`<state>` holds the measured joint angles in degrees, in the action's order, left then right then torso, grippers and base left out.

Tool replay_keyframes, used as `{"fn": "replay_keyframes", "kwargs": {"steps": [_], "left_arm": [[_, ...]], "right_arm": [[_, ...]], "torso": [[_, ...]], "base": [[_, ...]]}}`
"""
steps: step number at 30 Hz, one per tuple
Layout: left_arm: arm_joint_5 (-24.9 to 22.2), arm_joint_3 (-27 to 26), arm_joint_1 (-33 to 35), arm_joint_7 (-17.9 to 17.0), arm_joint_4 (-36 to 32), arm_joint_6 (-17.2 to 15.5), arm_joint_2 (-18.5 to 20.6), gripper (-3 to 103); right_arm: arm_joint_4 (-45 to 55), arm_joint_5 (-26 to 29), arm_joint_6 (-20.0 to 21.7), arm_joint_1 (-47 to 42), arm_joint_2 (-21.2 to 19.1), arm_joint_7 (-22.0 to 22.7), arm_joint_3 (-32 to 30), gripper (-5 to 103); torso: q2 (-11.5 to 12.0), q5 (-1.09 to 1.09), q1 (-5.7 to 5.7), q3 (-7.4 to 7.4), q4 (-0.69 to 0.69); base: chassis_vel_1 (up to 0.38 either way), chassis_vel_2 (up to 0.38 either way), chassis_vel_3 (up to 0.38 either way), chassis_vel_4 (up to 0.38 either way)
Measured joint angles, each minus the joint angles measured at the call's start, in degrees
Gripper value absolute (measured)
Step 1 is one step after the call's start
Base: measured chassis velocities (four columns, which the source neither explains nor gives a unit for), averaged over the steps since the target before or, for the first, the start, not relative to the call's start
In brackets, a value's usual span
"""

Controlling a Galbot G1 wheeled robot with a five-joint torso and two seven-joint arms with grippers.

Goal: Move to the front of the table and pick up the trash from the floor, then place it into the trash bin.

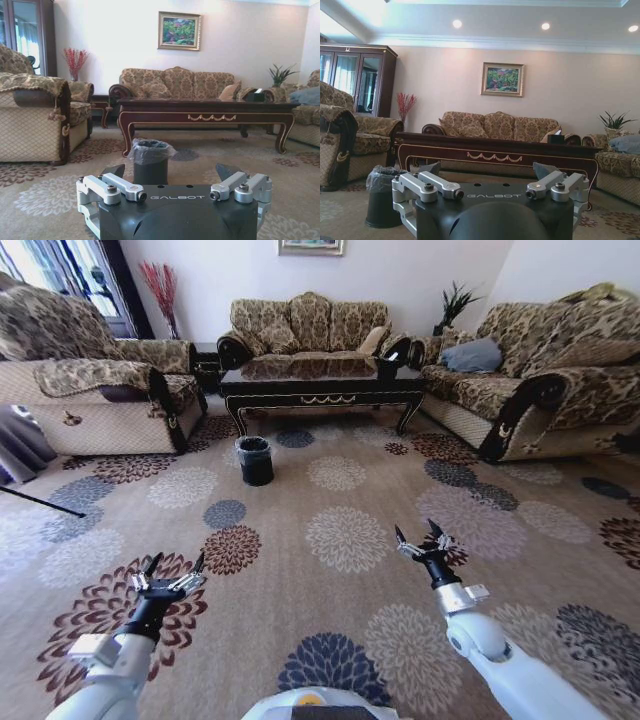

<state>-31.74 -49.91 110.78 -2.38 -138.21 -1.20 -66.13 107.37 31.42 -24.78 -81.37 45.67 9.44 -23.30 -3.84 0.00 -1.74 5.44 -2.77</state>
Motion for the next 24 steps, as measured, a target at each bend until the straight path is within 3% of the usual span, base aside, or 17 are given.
{"fn": "replay_keyframes", "kwargs": {"steps": [24], "left_arm": [[0.4,-0.3,-0.7,3.3,2.1,3.1,0.2,100]], "right_arm": [[-0.4,-0.5,0.0,-0.2,0.3,0.0,0.1,100]], "torso": [[-5.2,0.00,-0.79,4.44,0.00]], "base": [[0.000,0.000,0.000,0.000]]}}
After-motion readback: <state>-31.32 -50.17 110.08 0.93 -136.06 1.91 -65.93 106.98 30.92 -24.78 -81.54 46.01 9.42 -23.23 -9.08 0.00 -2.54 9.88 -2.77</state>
